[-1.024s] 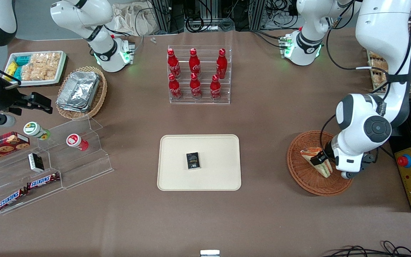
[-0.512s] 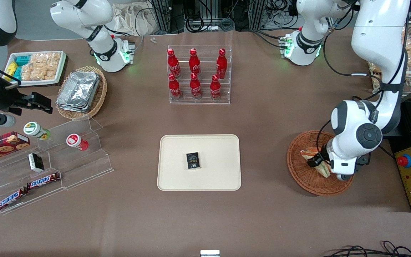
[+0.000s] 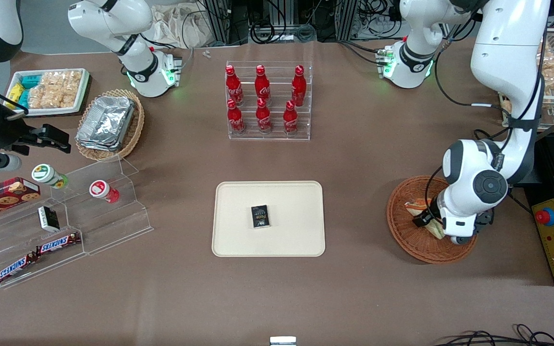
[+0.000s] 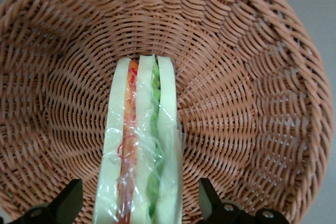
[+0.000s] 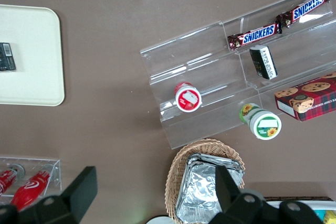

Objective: Place sandwich from basket to tray
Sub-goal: 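Close the left gripper on the wrapped sandwich, then lift the sandwich out of the basket with the left gripper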

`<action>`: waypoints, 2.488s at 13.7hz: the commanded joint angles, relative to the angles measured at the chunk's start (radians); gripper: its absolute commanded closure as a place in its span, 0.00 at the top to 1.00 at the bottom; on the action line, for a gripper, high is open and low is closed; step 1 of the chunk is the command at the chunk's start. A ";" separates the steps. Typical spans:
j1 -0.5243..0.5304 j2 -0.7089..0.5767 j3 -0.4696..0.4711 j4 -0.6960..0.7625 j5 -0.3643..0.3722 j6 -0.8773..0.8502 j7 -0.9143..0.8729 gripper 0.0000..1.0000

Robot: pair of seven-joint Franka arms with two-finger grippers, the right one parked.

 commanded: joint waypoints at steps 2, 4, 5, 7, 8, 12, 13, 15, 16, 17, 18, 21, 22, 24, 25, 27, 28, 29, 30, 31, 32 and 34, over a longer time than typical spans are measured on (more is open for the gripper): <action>-0.004 0.001 0.003 -0.009 0.020 0.022 -0.025 0.91; -0.004 0.002 0.003 -0.009 0.020 0.022 -0.042 0.67; -0.004 0.002 0.003 -0.009 0.020 0.022 -0.042 0.55; -0.004 0.002 0.003 -0.009 0.020 0.022 -0.042 0.29; -0.004 0.004 0.003 -0.009 0.020 0.022 -0.042 0.17; 0.000 -0.002 0.003 -0.004 0.025 0.019 -0.030 0.00; 0.002 -0.011 0.003 0.000 0.025 0.011 -0.030 0.00; 0.002 -0.051 0.001 0.017 0.025 -0.028 -0.023 0.00; 0.003 -0.074 0.001 0.035 0.023 -0.071 -0.022 0.00; 0.003 -0.094 0.000 0.061 0.022 -0.117 -0.008 0.00; 0.002 -0.112 -0.003 0.090 0.015 -0.165 0.013 0.00; -0.009 -0.129 -0.044 0.187 0.006 -0.309 0.123 0.00; -0.009 -0.128 -0.069 0.209 0.006 -0.331 0.174 0.00; -0.010 -0.125 -0.098 0.229 0.006 -0.331 0.277 0.00; -0.010 -0.125 -0.103 0.232 0.006 -0.329 0.296 0.00; -0.012 -0.107 -0.138 0.274 0.008 -0.322 0.305 0.00; -0.009 -0.076 -0.157 0.316 0.006 -0.341 0.344 0.00; -0.010 -0.064 -0.161 0.340 0.003 -0.360 0.398 0.00; -0.010 -0.050 -0.170 0.365 -0.015 -0.368 0.424 0.00; -0.012 -0.044 -0.192 0.386 -0.012 -0.371 0.434 0.00; -0.012 -0.039 -0.219 0.393 -0.006 -0.371 0.441 0.00; -0.032 -0.034 -0.265 0.393 0.024 -0.362 0.449 0.00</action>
